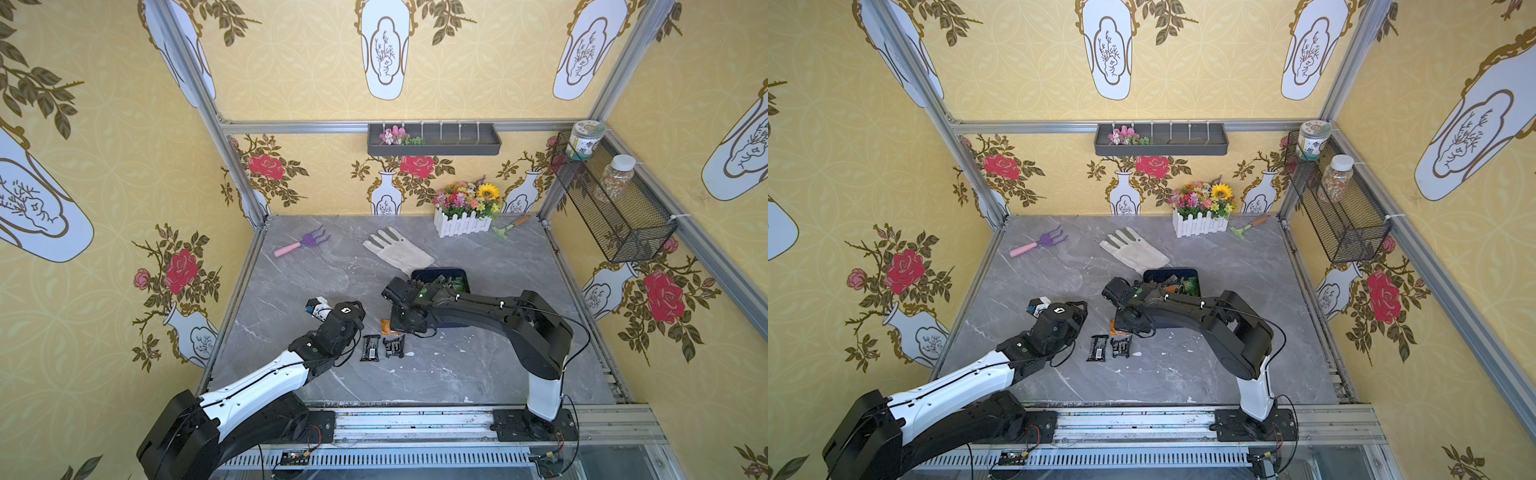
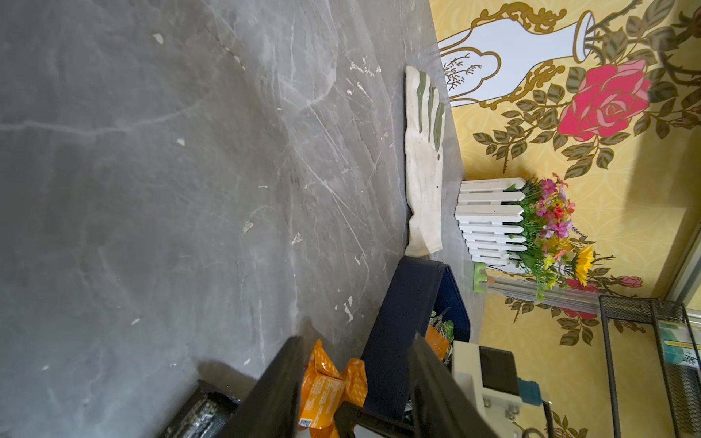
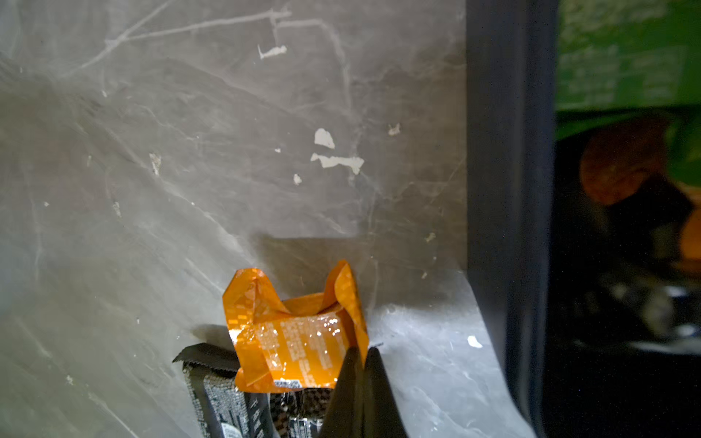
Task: Take the cookies out of the storage box
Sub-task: Place the cookie at the center of the board, then pick up the cookie from the storage box.
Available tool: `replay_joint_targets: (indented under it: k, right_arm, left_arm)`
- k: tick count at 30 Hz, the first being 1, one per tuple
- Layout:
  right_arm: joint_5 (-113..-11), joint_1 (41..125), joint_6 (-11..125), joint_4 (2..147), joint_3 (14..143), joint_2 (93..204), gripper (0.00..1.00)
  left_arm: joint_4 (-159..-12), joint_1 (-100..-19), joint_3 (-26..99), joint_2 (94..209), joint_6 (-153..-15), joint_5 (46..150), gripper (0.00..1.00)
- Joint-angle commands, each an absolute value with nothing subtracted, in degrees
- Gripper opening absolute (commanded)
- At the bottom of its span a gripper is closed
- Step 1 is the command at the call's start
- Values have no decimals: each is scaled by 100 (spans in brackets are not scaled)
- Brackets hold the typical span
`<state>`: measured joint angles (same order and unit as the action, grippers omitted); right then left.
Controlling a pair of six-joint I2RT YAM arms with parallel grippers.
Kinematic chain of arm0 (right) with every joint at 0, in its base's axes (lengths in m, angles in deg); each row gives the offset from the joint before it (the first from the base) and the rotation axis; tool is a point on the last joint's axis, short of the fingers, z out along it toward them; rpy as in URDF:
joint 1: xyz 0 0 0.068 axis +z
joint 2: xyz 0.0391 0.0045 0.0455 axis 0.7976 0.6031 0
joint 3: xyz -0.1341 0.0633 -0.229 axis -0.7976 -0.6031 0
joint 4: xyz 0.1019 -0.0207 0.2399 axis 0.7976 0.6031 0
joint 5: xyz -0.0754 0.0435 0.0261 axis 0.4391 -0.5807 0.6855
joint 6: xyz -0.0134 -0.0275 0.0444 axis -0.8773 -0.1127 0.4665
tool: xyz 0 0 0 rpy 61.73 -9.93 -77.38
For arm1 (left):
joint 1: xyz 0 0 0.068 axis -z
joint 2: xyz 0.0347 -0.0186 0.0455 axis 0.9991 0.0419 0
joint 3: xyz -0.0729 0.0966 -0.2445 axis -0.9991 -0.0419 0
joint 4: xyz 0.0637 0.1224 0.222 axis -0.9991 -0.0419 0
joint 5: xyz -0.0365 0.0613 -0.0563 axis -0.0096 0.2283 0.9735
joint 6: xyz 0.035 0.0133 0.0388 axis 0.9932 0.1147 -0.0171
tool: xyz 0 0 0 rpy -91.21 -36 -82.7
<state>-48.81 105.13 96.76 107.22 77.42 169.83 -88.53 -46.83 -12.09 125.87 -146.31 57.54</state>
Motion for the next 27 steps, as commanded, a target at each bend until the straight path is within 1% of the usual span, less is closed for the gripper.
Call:
replay_joint_targets:
  k: [1, 4, 8, 12, 15, 17, 19, 21, 23, 25, 27]
  right_arm:
    - [-4810, 10536, 9684, 10786, 7770, 16986, 6]
    - [-4800, 10547, 9657, 10827, 7770, 16970, 14]
    - [-4657, 10559, 9598, 10922, 7800, 16769, 29]
    - [-4529, 10555, 9467, 11060, 7922, 16517, 33]
    - [-4310, 10505, 9289, 11134, 7989, 16217, 33]
    - [-4243, 10309, 9093, 11133, 7937, 15990, 34]
    - [-4433, 10005, 8845, 11014, 7774, 15820, 34]
    - [-4950, 9593, 8383, 10733, 7544, 15628, 34]
    - [-5270, 9286, 7842, 10473, 7282, 15432, 39]
    - [-5317, 9104, 7315, 10432, 7142, 15296, 46]
    - [-5683, 8834, 6893, 10324, 6989, 15270, 48]
  left_arm:
    - [-8882, -4691, -1241, 12628, -14616, 5848, 49]
    - [-8857, -4691, -1237, 12690, -14636, 5852, 49]
    - [-8805, -4691, -1178, 12750, -14604, 5873, 50]
    - [-8748, -4691, -1115, 12788, -14480, 5880, 50]
    - [-8576, -4691, -1063, 12838, -14214, 5979, 50]
    - [-8310, -4691, -1041, 12902, -13953, 6141, 51]
    - [-7891, -4691, -1052, 13036, -13662, 6383, 53]
    - [-7501, -4691, -961, 13269, -13362, 6703, 55]
    - [-7302, -4691, -746, 13577, -13117, 7058, 57]
    - [-7109, -4691, -580, 13899, -12938, 7427, 58]
    - [-6887, -4691, -478, 14202, -12899, 7751, 58]
